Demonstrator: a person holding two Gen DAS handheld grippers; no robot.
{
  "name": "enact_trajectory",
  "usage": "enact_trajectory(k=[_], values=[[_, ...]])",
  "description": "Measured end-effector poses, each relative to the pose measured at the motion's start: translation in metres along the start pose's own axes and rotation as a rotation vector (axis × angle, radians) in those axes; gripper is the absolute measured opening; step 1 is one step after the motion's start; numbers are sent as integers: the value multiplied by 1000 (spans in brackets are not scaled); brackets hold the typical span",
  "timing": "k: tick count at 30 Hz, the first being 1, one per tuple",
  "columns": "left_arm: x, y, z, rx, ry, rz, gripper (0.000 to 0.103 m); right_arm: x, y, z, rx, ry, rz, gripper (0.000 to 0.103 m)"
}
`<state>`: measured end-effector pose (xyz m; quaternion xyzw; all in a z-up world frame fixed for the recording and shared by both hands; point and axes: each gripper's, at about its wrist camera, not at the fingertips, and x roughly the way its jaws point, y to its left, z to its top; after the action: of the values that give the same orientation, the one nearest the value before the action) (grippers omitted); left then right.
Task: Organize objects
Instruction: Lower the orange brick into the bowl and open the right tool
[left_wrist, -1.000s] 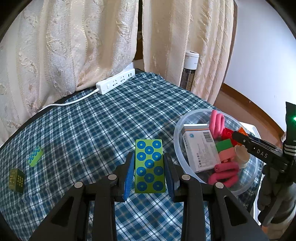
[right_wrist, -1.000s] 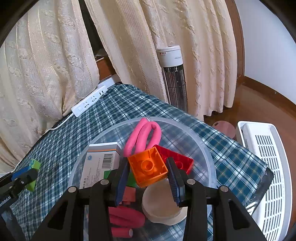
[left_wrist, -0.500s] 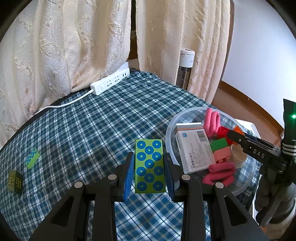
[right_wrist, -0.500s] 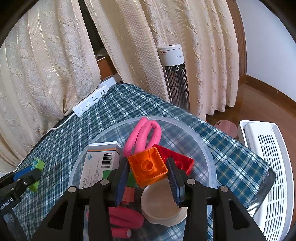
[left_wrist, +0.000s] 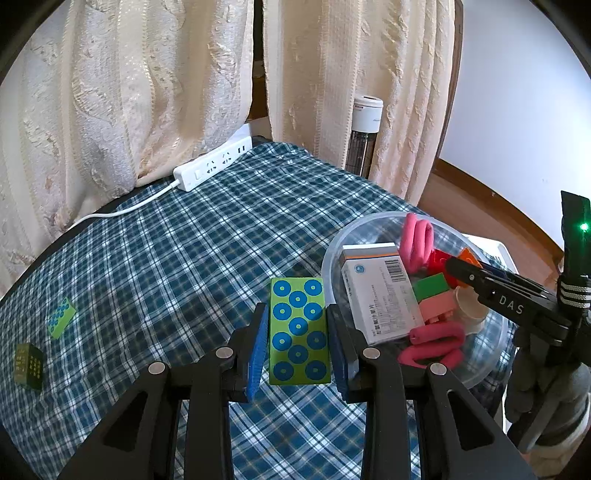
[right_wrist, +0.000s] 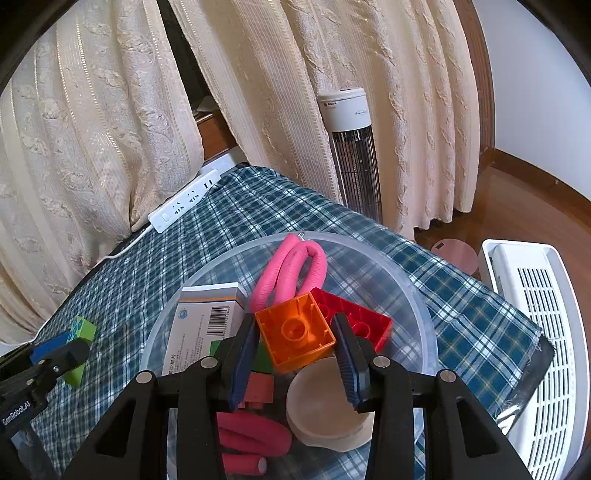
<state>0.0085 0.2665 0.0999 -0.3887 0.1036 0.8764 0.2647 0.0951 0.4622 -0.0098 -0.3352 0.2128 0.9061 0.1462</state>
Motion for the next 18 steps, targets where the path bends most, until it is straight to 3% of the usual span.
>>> enact_trajectory(k=[3, 18], values=[[0, -1, 0, 3, 2, -3, 32, 0, 1, 0, 6, -2, 2, 50], [3, -16, 2, 31, 7, -26, 32, -12, -10, -1, 23, -25, 6, 51]])
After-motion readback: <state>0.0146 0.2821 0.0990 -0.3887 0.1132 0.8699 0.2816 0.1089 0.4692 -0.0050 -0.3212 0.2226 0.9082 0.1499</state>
